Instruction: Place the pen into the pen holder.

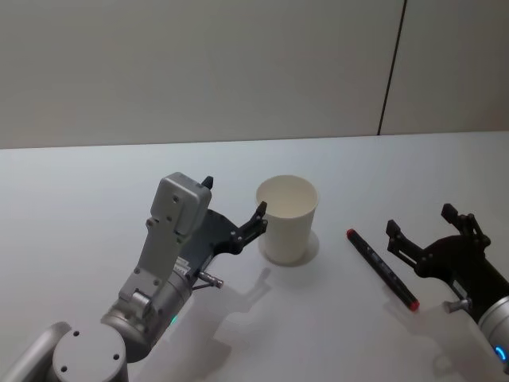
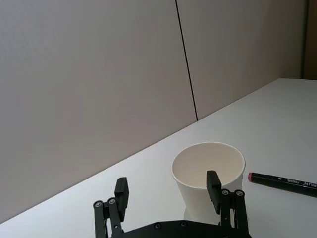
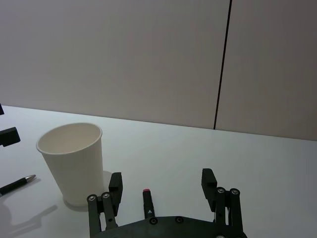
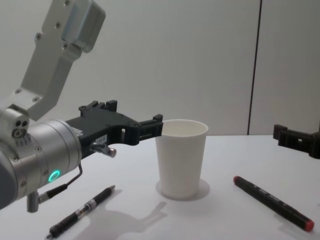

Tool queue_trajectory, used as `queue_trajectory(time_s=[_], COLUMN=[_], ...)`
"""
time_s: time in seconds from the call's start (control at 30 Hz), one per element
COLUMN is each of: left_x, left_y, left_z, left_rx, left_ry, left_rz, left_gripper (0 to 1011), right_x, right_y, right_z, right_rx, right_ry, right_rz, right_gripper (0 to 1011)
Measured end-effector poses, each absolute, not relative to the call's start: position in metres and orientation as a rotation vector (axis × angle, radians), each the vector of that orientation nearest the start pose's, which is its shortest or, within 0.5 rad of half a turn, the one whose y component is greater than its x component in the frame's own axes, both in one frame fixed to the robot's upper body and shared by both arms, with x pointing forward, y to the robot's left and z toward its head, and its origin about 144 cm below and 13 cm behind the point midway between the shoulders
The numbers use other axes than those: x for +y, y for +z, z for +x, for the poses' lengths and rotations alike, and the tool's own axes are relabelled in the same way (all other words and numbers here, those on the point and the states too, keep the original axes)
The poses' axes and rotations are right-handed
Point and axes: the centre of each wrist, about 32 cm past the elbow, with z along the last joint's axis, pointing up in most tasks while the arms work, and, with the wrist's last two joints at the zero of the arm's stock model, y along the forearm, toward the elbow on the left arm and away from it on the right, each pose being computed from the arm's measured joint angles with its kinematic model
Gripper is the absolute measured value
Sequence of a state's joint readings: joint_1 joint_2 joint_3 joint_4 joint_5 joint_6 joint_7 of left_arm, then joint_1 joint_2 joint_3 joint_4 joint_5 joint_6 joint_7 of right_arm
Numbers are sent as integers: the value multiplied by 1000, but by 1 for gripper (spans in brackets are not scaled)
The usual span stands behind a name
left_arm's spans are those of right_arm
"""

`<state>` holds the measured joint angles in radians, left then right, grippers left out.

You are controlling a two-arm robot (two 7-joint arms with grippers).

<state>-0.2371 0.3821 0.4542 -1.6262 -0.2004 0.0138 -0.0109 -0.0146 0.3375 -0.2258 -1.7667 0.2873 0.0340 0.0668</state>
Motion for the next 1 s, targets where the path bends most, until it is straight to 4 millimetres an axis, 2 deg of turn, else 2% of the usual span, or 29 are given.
queue_trajectory(time_s=[0.6, 1.0], left_x=[198, 198], left_y=[1204, 1204], left_z=[492, 492], left_rx=[-268, -268], left_ry=[1124, 1124], left_rz=[61, 61], left_gripper=[1000, 1000], right_x=[-237, -243], right_y=[1191, 1209], right_z=[444, 450], right_rx=[-58, 1], right_ry=[-1227, -1198], right_rz=[19, -34], right_gripper=[1001, 1001])
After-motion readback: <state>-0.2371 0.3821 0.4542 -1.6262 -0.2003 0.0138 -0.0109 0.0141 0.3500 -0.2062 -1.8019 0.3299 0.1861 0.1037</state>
